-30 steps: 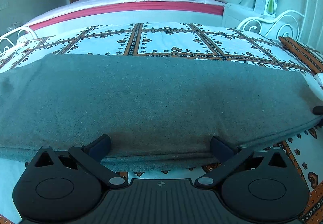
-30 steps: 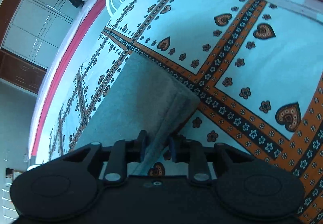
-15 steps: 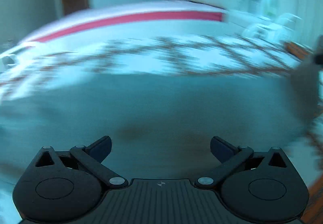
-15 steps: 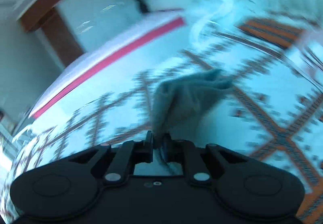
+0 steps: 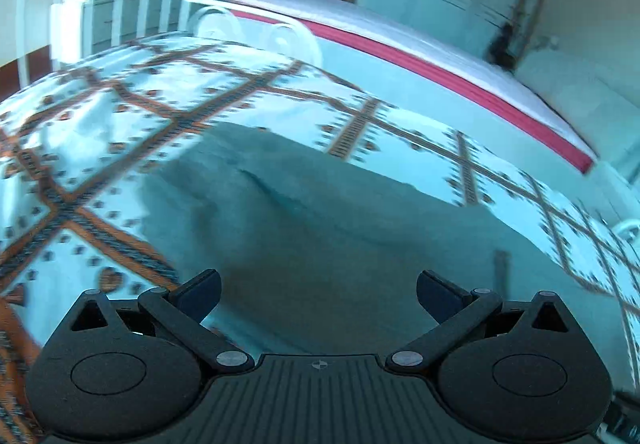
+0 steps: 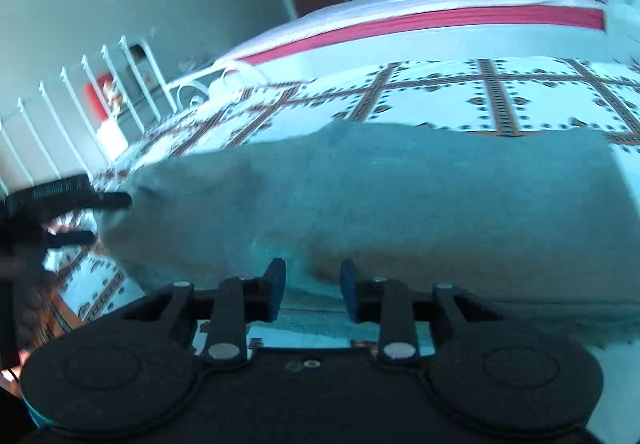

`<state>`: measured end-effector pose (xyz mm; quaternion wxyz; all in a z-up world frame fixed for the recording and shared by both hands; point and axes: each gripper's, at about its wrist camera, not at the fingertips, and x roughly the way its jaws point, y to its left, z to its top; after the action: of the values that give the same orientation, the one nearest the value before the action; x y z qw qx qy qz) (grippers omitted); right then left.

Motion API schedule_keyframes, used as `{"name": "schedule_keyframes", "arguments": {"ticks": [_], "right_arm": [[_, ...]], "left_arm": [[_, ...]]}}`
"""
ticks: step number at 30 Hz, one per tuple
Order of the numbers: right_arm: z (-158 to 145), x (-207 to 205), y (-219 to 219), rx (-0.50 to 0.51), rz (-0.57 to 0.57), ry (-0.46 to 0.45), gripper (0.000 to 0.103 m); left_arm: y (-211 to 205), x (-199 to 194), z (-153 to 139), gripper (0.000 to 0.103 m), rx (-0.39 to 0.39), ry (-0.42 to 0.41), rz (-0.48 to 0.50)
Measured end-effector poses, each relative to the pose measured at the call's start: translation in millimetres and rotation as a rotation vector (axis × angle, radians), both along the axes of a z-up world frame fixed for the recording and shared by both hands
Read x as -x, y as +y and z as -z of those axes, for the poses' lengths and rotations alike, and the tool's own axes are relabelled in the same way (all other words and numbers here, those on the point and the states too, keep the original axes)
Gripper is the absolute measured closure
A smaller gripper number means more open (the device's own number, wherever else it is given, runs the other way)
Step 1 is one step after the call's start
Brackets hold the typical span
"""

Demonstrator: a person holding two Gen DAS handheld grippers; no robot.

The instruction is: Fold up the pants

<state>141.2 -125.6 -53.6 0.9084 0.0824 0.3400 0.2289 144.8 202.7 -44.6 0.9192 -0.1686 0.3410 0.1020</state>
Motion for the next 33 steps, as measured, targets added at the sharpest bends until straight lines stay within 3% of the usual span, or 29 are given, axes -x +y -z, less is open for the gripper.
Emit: {"name": "schedule_keyframes", "arguments": {"ticks": [4,7,10,14,19,21,22,23,24,26,28,31,33], "right_arm": [[-10,0,-34,0.030,0.070,-0.035,0.077],[-2,-3,-66,0.023,0.182,0.014,0.078],[-2,11,-116,-0.084,0.333,-0.003,0.074],[12,18,-177,-0.216,0.485,0.090,0.074],[34,20,-205,-0.407,0.544,0.195,0.076],[44,28,-210,-0.546,0.543,0.226,0.075],[48,31,-211,-0.576,0.544,0.242,0.075],[52,33,-211,-0.592,0.541,0.260,0.076],[55,32,-211,-0.604,0.537,0.274,0.077],[59,32,-210,-0.615,0.529,0.277,0.078],[58,32,-209,-0.625,0.535,0.276,0.078],[52,33,-205,-0.633,0.503,0.259,0.078],[53,29,-203,-0.653,0.492,0.259,0.078]], "left_arm": [[-38,-12,6,0.000,-0.007,0.014,0.135],[-76,-17,11,0.000,-0.100,0.037,0.220],[-94,-22,16,0.000,-0.088,0.059,0.262],[-106,-29,24,0.000,0.000,0.081,0.314],[-123,-38,31,0.000,0.063,0.078,0.342],[-128,-41,33,0.001,0.078,0.082,0.342],[-131,-43,34,0.005,0.072,0.080,0.343],[-135,-46,34,0.017,0.057,0.087,0.346],[-139,-46,34,0.023,0.040,0.087,0.348],[-139,-47,32,0.036,0.062,0.078,0.356],[-139,-48,31,0.040,0.066,0.076,0.350],[-138,-47,32,0.057,0.070,0.068,0.344],[-140,-45,31,0.058,0.063,0.063,0.344]]}}
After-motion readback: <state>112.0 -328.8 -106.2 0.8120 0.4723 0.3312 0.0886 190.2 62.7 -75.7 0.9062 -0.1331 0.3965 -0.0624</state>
